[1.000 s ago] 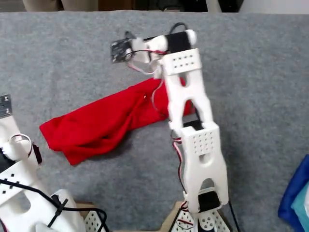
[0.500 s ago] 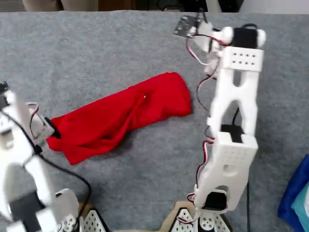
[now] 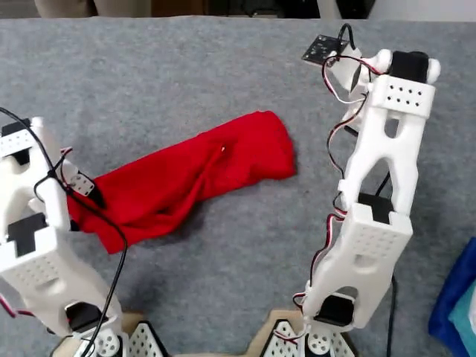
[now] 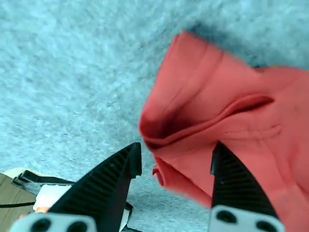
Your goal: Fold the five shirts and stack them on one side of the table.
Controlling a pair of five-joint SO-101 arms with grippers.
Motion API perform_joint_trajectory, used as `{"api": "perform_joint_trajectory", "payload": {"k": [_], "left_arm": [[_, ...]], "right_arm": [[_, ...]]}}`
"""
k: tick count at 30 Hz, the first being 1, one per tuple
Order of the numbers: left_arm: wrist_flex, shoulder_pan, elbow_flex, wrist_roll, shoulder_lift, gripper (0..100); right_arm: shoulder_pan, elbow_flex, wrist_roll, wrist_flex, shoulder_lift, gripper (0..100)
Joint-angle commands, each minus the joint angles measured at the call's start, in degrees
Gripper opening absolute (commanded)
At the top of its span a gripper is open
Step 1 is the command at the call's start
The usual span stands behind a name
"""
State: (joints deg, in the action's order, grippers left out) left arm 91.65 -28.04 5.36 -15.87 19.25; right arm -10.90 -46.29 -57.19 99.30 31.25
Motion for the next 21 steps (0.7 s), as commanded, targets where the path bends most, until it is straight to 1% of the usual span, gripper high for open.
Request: {"api": "perform_joint_trajectory", "payload": {"k": [1,6,8,11,12,13,17,19,21], "left_arm": [[-0.35,1.41,-3.08,-0.53,0.84,24],[-1.67,2.29,-2.55,-0.35,2.33,24],[-1.76,1.93,-2.99,-0.35,3.65,18],[-1.93,0.7,-3.08,-0.35,6.2,3],[-1.93,-0.26,-3.16,-0.35,7.16,1],[-1.93,-1.76,-3.34,-0.35,8.04,3],[-1.49,-9.67,-6.86,-0.26,11.82,2],[-0.88,-13.36,-9.58,1.76,12.53,2],[1.76,-16.09,-13.8,4.04,13.05,2]], "right_arm": [[-0.75,0.04,-0.62,-0.79,-4.35,31.8],[-0.84,0.13,-0.44,-0.53,-4.35,31.8],[-0.84,0.13,-0.35,-0.53,-4.44,31.8],[-0.92,0.13,-0.35,-0.44,-4.7,31.8],[-1.01,0.13,-0.35,-0.35,-4.79,31.8],[-1.01,-0.13,-0.35,0.0,-4.79,31.8],[-1.01,-0.31,-0.35,1.41,-4.79,31.7],[-1.01,-0.31,-0.35,1.58,-4.79,31.7],[-1.01,-0.31,-0.26,1.58,-4.79,31.7]]}}
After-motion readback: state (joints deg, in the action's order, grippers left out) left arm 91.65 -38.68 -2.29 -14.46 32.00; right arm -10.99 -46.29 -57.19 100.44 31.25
